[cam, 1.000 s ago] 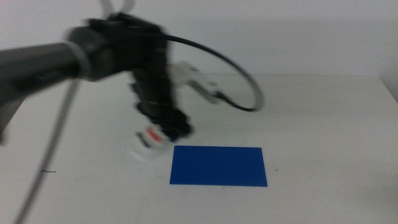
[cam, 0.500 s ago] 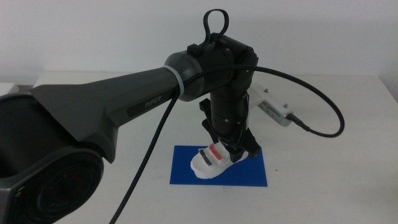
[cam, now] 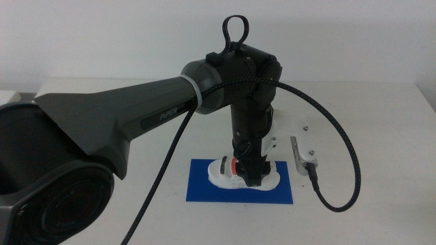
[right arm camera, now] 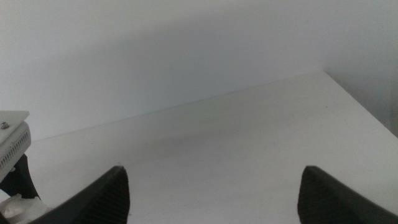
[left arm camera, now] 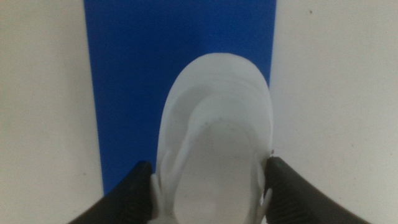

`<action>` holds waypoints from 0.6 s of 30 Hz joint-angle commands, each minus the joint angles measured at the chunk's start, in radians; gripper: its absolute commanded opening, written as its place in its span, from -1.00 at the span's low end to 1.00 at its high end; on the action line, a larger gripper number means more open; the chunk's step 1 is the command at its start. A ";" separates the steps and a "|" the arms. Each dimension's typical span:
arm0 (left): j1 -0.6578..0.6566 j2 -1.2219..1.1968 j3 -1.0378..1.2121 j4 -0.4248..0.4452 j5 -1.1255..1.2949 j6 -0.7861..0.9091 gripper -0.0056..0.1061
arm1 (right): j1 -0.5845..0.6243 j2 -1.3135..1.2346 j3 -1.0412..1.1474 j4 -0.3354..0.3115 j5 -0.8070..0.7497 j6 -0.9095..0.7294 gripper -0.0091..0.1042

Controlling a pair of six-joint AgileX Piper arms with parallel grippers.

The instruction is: Use one arm to grab the shoe from the table and place it on the mat.

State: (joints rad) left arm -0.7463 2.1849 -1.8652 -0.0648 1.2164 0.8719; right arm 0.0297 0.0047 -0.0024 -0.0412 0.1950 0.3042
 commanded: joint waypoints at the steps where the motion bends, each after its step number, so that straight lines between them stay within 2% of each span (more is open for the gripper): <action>1: -0.001 0.001 0.000 -0.003 -0.009 -0.017 -0.75 | 0.002 -0.005 0.002 -0.007 -0.008 -0.004 0.56; 8: 0.001 0.056 0.000 -0.003 -0.024 -0.061 -0.75 | 0.002 -0.005 0.002 -0.007 -0.008 -0.004 0.56; 11: 0.001 0.065 0.000 -0.003 -0.030 -0.061 -0.66 | 0.002 -0.005 0.002 -0.007 -0.008 -0.004 0.56; 13: 0.001 0.065 0.000 -0.010 -0.030 -0.032 -0.49 | 0.002 -0.005 0.002 -0.007 -0.008 -0.004 0.56; 14: 0.001 0.065 0.000 -0.018 -0.025 -0.022 -0.34 | 0.002 -0.005 0.002 -0.007 -0.008 -0.004 0.56; 16: 0.001 0.065 0.000 -0.026 -0.021 -0.017 0.00 | 0.002 -0.005 0.002 -0.007 -0.008 -0.004 0.56; 18: 0.001 0.065 0.000 -0.033 -0.007 -0.017 0.46 | 0.002 -0.005 0.002 -0.007 -0.008 -0.004 0.56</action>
State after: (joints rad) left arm -0.7463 2.2525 -1.8652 -0.0776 1.1969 0.8481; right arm 0.0297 0.0047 -0.0024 -0.0412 0.1950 0.3042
